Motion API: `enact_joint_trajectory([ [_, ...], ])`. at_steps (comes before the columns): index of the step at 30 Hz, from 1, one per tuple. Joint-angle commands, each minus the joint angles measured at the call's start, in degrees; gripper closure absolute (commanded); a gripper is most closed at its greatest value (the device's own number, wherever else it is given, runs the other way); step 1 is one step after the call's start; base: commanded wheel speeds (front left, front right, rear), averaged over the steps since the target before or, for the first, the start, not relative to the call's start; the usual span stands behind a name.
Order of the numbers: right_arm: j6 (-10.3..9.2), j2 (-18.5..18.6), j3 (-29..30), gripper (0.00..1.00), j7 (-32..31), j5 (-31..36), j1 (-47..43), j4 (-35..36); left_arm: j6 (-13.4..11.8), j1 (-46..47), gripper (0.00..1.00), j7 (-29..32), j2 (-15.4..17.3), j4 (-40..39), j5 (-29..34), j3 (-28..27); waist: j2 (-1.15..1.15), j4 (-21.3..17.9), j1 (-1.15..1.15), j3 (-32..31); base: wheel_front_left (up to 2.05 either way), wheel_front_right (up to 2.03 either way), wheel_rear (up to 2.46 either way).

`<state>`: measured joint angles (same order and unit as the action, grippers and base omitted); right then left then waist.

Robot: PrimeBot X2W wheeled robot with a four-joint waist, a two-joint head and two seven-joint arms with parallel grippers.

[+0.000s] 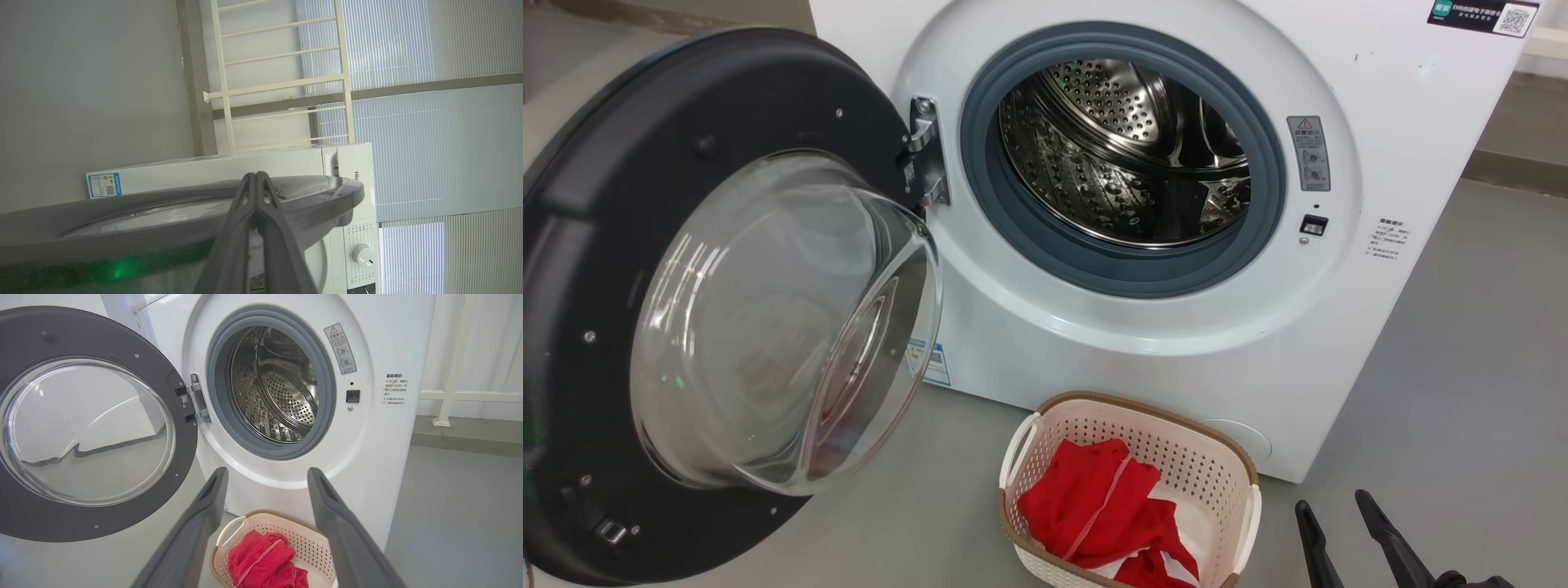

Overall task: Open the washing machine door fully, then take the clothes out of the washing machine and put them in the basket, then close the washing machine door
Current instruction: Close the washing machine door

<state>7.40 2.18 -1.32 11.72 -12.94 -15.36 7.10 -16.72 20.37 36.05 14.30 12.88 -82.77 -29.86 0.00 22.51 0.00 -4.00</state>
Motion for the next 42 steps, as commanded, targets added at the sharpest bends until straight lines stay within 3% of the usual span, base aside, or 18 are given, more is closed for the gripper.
enact_joint_trajectory([
  [1,0.09,0.7,-1.5,0.00,0.7,-0.2,1.2,1.2,-1.6,-1.2,1.00,2.5,-1.6,-0.9,-0.7,1.7,0.00,0.0,0.00,0.1,0.00,0.00,0.00],
  [28,0.09,0.7,-1.6,0.00,2.2,-1.3,2.3,-0.3,-5.1,-7.4,1.00,6.8,-8.6,-16.6,-1.9,7.5,0.00,-1.8,0.00,1.0,0.00,0.00,0.00],
  [42,0.09,0.7,-1.1,0.00,2.8,-2.0,2.3,-0.5,-6.9,-12.3,1.00,8.7,-10.6,-29.5,-3.7,12.3,0.00,-2.1,0.00,1.3,0.00,0.00,0.00],
])
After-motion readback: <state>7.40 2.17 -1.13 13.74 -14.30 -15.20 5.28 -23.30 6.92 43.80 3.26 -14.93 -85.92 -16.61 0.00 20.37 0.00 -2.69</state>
